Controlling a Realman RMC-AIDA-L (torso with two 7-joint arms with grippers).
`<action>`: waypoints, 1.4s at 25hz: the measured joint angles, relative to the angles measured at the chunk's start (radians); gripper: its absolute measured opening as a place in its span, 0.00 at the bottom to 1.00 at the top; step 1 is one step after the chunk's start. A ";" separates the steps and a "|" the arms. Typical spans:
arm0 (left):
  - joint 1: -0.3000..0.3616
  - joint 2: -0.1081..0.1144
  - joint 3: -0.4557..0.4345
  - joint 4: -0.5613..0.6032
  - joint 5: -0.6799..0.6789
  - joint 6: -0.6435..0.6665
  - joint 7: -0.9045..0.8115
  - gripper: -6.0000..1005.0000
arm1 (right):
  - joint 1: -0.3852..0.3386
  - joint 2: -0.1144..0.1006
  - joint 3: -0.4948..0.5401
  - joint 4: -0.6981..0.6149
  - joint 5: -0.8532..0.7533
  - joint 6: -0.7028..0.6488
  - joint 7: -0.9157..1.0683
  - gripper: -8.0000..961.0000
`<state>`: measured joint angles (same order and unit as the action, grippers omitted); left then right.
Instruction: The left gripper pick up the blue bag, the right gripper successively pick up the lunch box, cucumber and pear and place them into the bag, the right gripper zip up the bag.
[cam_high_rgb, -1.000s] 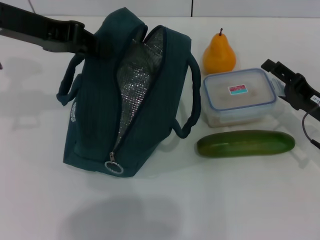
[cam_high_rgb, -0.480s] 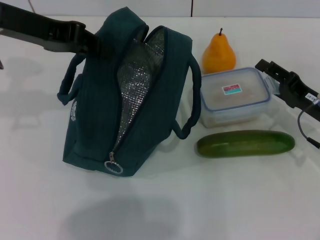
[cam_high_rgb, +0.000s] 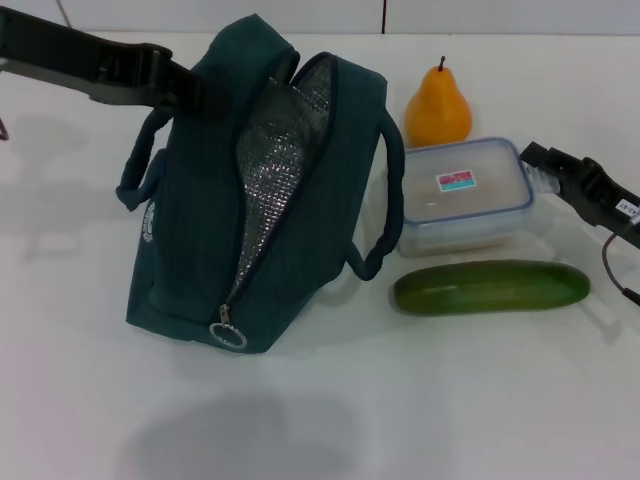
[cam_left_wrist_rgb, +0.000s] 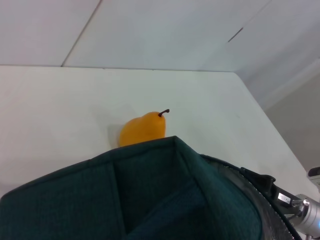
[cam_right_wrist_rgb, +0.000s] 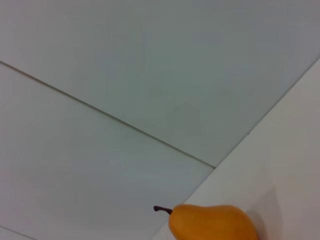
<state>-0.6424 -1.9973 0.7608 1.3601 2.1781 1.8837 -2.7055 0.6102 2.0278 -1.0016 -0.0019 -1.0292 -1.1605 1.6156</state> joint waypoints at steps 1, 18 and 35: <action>-0.001 0.000 0.000 0.000 0.000 0.000 0.000 0.05 | 0.000 0.000 -0.005 0.000 -0.001 0.001 -0.001 0.40; -0.003 -0.001 0.011 -0.002 0.000 0.001 0.008 0.05 | 0.001 0.000 -0.006 -0.001 -0.009 -0.024 -0.044 0.11; -0.004 -0.002 0.011 -0.003 -0.001 0.000 0.009 0.05 | -0.087 0.000 0.017 -0.036 0.111 -0.249 -0.116 0.10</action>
<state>-0.6459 -1.9988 0.7716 1.3575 2.1776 1.8836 -2.6967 0.5237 2.0278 -0.9845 -0.0375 -0.9184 -1.4097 1.4999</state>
